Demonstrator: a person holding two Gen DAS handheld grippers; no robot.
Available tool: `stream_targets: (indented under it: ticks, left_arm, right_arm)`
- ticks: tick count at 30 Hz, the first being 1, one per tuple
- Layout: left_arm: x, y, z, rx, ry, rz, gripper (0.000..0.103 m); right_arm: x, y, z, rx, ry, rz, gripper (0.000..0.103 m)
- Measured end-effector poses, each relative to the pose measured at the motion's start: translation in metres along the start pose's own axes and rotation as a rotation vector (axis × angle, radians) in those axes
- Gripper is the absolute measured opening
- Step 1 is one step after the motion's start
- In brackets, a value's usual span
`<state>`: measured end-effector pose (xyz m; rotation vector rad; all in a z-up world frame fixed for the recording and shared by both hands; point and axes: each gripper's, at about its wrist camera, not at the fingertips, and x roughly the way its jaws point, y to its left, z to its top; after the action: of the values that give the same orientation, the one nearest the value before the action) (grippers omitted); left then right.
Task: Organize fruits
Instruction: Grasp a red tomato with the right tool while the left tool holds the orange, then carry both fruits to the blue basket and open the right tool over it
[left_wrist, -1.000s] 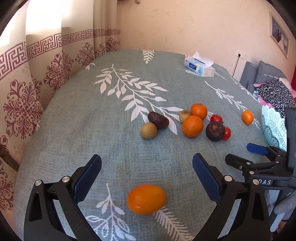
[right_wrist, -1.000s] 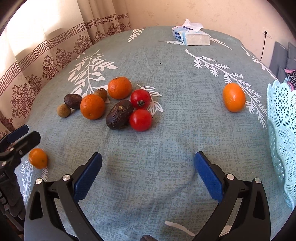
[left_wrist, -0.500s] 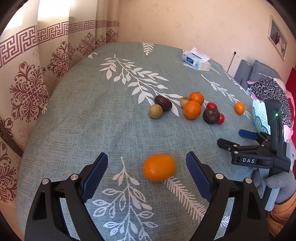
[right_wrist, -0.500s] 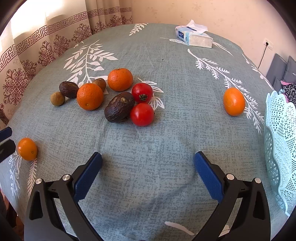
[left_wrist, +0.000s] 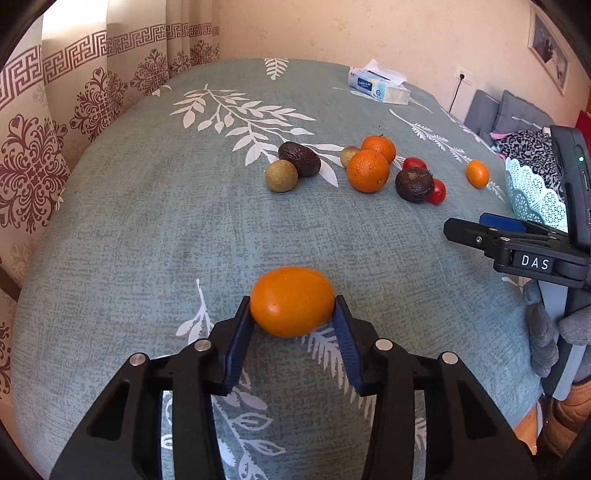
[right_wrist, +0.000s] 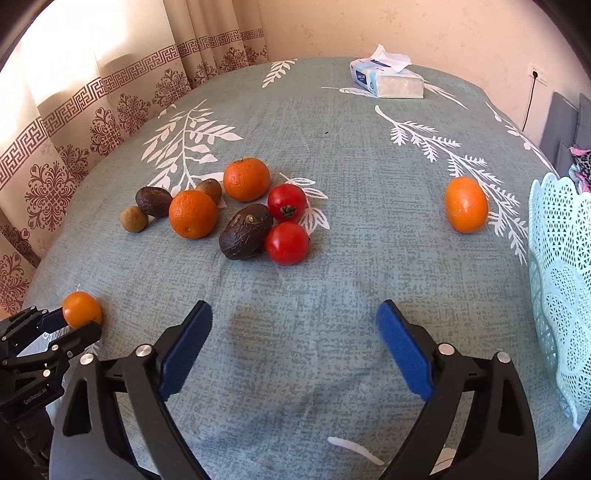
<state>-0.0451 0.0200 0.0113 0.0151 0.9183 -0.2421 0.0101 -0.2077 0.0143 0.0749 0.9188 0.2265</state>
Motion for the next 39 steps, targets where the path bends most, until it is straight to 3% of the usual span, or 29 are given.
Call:
stream_targets:
  ticks: [4,7,9,14,19,29,39]
  left_arm:
    - [-0.003,0.000,0.001,0.001,-0.012,0.008,0.044]
    - [-0.005,-0.001,0.001,0.009,-0.024,0.015,0.044]
    - [-0.008,-0.001,0.003,0.009,-0.032,0.016,0.044]
    - [-0.012,0.001,0.006,0.006,-0.048,0.023,0.044]
    - [-0.008,0.001,0.005,0.006,-0.034,0.020,0.044]
    - [-0.016,-0.003,0.008,0.016,-0.059,0.015,0.044]
    - [-0.026,-0.019,0.016,0.048,-0.089,0.007,0.044]
  right_arm:
    - [-0.005,0.000,0.007,0.012,-0.037,0.023,0.076]
    - [-0.001,-0.001,0.016,0.014,-0.048,0.025,0.064]
    - [0.006,-0.003,0.021,0.011,-0.039,0.031,0.050]
    - [0.017,-0.005,0.033,0.006,-0.040,0.035,0.046]
    - [0.023,-0.010,0.037,0.026,-0.030,0.081,0.029]
    - [0.005,-0.009,0.026,0.026,-0.049,0.096,0.028]
    - [-0.060,-0.048,0.019,0.106,-0.164,0.060,0.028]
